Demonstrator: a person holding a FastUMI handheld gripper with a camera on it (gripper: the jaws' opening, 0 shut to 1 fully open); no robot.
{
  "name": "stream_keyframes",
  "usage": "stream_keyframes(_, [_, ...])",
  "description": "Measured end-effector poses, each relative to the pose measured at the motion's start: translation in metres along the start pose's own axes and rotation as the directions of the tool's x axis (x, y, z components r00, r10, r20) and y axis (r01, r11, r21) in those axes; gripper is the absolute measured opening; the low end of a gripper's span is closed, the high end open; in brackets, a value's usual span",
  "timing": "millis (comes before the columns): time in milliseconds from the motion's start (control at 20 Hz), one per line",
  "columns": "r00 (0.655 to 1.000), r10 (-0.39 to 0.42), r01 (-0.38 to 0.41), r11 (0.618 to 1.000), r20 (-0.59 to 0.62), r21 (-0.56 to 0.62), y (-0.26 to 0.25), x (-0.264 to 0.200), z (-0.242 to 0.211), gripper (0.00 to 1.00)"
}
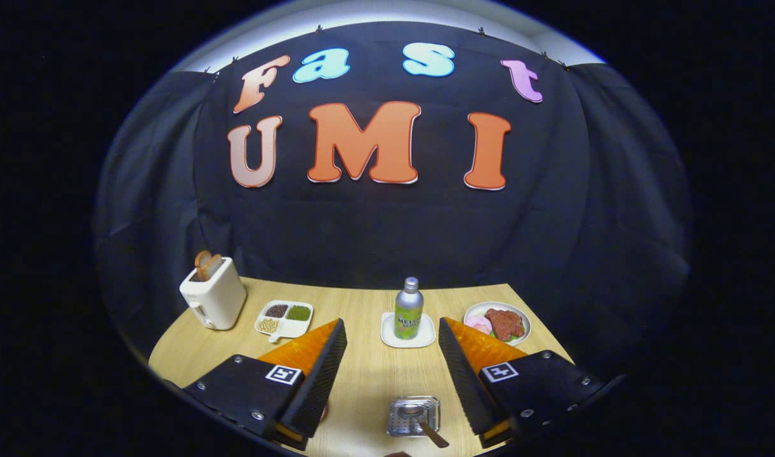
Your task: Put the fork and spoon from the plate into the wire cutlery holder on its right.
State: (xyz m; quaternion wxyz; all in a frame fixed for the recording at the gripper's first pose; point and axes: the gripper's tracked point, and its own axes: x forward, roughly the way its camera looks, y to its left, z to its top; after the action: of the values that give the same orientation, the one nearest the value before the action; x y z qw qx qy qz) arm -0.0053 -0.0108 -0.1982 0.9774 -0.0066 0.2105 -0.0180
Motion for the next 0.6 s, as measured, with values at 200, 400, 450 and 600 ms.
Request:
stream_keyframes(200, [0.993,0.004,-0.003,1.000,0.120,-0.003,0.020,-0.006,0.035,0.96])
stream_keyframes(400, [0.989,0.014,-0.013,1.000,0.148,-0.007,0.054,-0.007,0.030,0.96])
stream_keyframes(450, [0.989,0.025,-0.024,1.000,0.144,-0.006,0.064,-0.005,0.028,0.96])
stream_keyframes(600, [0.990,0.071,-0.069,0.997,0.121,-0.020,0.098,-0.002,0.020,0.96])
